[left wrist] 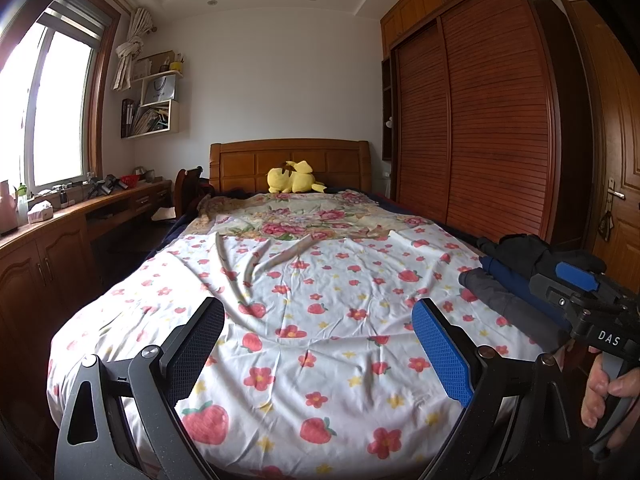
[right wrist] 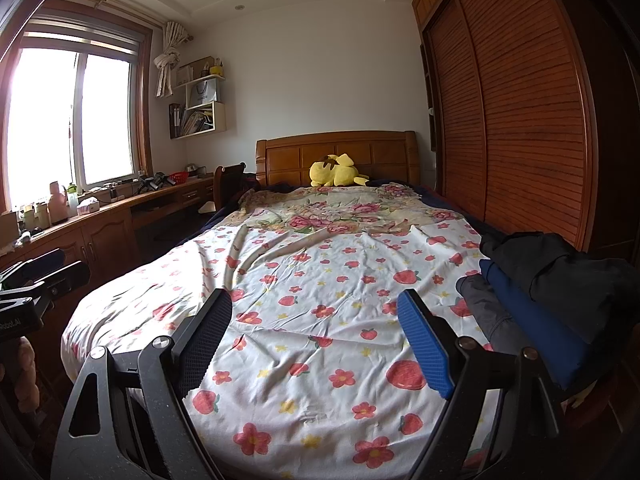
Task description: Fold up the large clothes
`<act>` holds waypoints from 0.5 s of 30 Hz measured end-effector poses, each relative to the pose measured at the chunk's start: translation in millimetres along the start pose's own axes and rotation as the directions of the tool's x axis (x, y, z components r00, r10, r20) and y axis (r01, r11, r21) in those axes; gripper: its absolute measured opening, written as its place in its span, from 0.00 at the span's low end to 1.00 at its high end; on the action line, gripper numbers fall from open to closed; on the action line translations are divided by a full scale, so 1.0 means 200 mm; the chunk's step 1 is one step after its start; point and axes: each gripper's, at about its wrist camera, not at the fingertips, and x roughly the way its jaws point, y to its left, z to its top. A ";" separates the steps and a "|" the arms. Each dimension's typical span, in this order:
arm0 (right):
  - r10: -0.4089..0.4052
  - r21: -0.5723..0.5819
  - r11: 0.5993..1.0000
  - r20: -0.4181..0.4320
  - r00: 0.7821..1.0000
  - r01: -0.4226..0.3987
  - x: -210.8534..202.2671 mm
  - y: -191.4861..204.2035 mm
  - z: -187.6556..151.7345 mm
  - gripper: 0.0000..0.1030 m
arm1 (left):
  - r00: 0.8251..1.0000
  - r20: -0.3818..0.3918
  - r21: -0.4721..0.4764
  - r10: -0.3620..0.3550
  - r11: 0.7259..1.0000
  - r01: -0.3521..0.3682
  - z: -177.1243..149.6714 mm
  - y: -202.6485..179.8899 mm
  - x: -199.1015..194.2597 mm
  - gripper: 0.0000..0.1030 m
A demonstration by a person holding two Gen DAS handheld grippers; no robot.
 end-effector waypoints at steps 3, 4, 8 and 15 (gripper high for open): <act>0.001 0.002 1.000 -0.002 1.000 -0.001 0.00 -0.01 -0.01 0.83 | 1.000 0.000 0.000 0.002 1.000 -0.002 0.00 0.00 0.00 0.93; -0.002 -0.001 1.000 -0.001 1.000 0.002 0.00 -0.01 -0.01 0.83 | 1.000 0.000 -0.001 0.003 1.000 -0.003 0.00 0.00 0.00 0.93; -0.002 0.000 1.000 -0.002 1.000 0.002 0.00 -0.01 -0.01 0.83 | 1.000 0.000 -0.002 0.004 1.000 -0.004 0.00 0.00 0.00 0.93; -0.008 0.004 1.000 -0.003 1.000 0.008 -0.01 -0.02 -0.04 0.83 | 1.000 -0.004 -0.001 0.005 1.000 -0.005 -0.01 0.00 0.01 0.93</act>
